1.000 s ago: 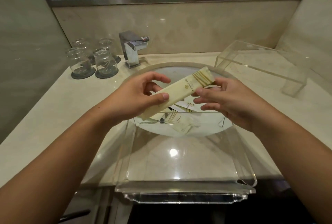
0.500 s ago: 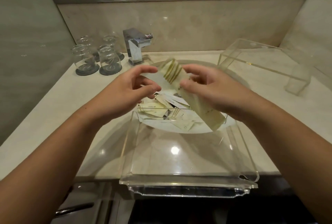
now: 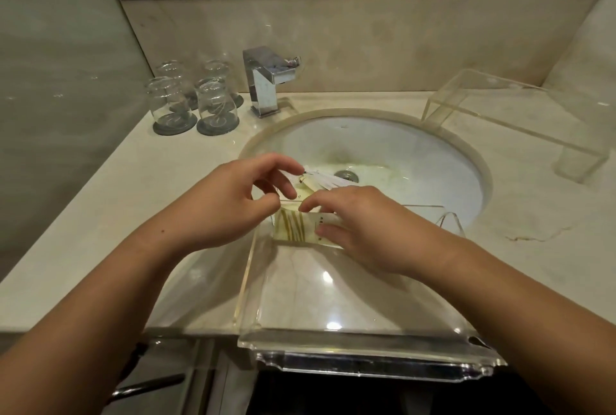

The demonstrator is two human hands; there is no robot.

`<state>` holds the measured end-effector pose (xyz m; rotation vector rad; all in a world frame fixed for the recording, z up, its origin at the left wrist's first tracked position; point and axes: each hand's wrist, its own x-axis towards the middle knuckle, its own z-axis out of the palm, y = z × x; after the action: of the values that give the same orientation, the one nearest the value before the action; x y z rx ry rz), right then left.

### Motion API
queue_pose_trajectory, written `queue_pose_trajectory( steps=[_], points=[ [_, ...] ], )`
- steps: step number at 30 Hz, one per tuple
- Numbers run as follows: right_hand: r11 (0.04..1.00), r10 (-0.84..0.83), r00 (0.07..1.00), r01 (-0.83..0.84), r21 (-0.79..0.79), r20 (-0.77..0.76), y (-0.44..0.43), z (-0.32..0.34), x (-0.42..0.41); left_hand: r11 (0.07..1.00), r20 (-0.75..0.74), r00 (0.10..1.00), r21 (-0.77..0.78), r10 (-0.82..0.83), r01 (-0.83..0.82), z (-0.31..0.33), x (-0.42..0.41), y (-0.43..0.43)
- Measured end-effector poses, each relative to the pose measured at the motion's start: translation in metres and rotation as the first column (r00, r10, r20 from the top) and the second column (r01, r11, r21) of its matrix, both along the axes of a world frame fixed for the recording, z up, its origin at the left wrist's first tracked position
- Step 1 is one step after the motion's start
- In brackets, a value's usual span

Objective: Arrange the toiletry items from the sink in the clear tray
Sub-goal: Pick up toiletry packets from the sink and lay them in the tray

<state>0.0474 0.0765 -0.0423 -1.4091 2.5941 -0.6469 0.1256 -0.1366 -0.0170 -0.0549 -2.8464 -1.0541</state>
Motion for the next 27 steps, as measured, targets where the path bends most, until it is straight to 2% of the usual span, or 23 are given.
queue_pose_trajectory(
  steps=[5, 9, 15, 18, 22, 27],
  points=[
    [1.000, 0.013, 0.996, -0.013, 0.002, -0.085, -0.002, -0.003, 0.003, 0.998, 0.013, 1.000, -0.058, -0.023, 0.024, -0.006, 0.000, -0.001],
    [0.999, -0.048, 0.993, 0.045, -0.030, -0.111, 0.020, 0.009, 0.000, 0.992, 0.019, 0.999, -0.117, -0.038, 0.040, -0.009, 0.004, -0.002],
    [0.981, -0.062, 0.995, 0.076, 0.176, -0.081, 0.052, 0.009, 0.004, 0.937, 0.089, 0.984, -0.301, -0.157, 0.177, -0.013, 0.007, 0.014],
    [0.987, -0.063, 0.992, 0.079, 0.143, -0.111, 0.053, 0.003, 0.006, 0.907, 0.093, 0.982, -0.377, -0.166, 0.189, -0.014, 0.003, 0.019],
    [0.994, -0.061, 0.984, 0.076, 0.080, -0.169, 0.048, -0.002, 0.002, 0.897, 0.080, 0.983, -0.403, -0.163, 0.182, -0.017, 0.000, 0.017],
    [0.994, -0.057, 0.982, 0.072, 0.078, -0.181, 0.039, -0.002, 0.001, 0.892, 0.030, 0.991, -0.433, -0.131, 0.131, -0.020, 0.001, 0.012]
  ],
)
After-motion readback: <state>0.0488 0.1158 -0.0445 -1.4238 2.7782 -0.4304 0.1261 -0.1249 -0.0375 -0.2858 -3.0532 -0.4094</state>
